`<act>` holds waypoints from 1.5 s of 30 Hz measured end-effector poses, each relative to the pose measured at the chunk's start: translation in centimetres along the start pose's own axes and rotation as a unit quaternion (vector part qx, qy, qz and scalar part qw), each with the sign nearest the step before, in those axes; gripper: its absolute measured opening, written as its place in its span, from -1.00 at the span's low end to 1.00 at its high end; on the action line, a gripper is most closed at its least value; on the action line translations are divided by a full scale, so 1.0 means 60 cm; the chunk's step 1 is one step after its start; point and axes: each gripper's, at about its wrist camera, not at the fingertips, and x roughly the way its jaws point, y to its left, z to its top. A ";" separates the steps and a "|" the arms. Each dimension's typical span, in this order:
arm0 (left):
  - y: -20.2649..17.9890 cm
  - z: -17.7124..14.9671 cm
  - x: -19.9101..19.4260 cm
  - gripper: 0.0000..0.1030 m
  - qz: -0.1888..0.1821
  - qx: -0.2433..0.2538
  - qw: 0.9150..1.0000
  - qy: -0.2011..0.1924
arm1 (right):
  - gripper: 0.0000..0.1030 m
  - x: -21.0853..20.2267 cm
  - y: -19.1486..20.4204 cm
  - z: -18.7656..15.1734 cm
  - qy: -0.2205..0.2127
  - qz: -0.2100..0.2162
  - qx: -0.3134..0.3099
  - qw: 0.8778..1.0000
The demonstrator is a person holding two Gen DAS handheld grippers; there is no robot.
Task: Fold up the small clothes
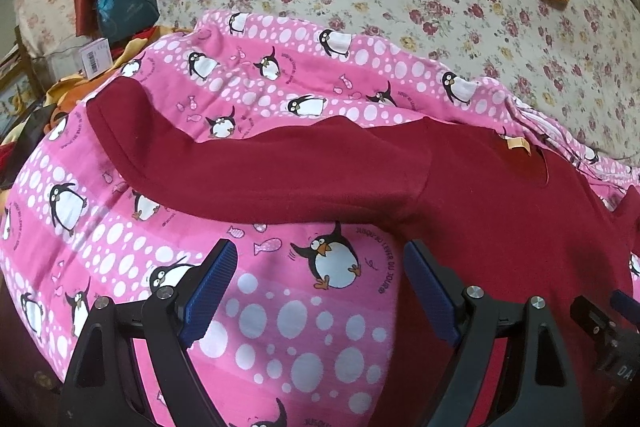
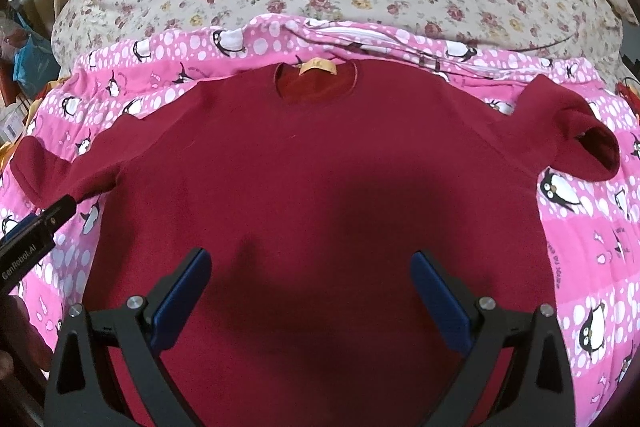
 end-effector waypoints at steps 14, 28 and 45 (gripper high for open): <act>0.049 0.017 0.009 0.19 0.066 -0.026 0.997 -0.007 | 0.97 0.003 -0.001 -0.006 0.010 0.009 0.001 1.000; 0.299 0.105 0.123 -0.11 0.194 -0.174 0.965 0.024 | 0.97 0.001 -0.004 -0.011 0.034 0.033 0.001 0.999; 0.296 0.125 0.171 -1.00 0.115 -0.177 0.977 0.013 | 0.97 0.012 -0.007 -0.009 0.041 0.035 0.001 0.999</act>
